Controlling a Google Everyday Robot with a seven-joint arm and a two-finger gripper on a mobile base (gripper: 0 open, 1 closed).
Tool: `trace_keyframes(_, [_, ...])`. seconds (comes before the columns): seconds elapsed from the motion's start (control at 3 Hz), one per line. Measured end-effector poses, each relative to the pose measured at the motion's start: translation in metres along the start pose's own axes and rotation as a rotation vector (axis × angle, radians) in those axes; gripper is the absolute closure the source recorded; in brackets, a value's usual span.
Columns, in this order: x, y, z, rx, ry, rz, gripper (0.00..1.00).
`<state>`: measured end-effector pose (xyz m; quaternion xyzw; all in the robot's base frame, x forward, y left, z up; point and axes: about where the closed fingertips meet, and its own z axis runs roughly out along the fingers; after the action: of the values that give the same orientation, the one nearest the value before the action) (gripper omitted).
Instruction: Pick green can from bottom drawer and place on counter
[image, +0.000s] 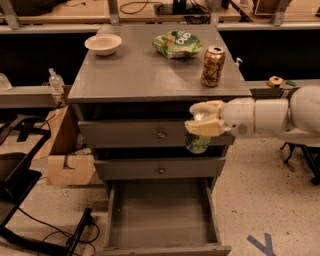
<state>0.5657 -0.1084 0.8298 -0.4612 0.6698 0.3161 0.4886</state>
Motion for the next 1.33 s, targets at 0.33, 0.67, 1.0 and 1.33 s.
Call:
trace_keyframes(0.33, [-0.073, -0.028, -0.010, 0.063, 0.035, 0.000, 1.00])
trace_keyframes(0.67, [-0.121, -0.064, 0.007, 0.065, 0.075, 0.008, 1.00])
trace_keyframes(1.0, [-0.171, -0.070, 0.027, 0.055, 0.033, -0.037, 1.00])
trace_keyframes(1.33, [-0.171, -0.070, 0.027, 0.055, 0.033, -0.037, 1.00])
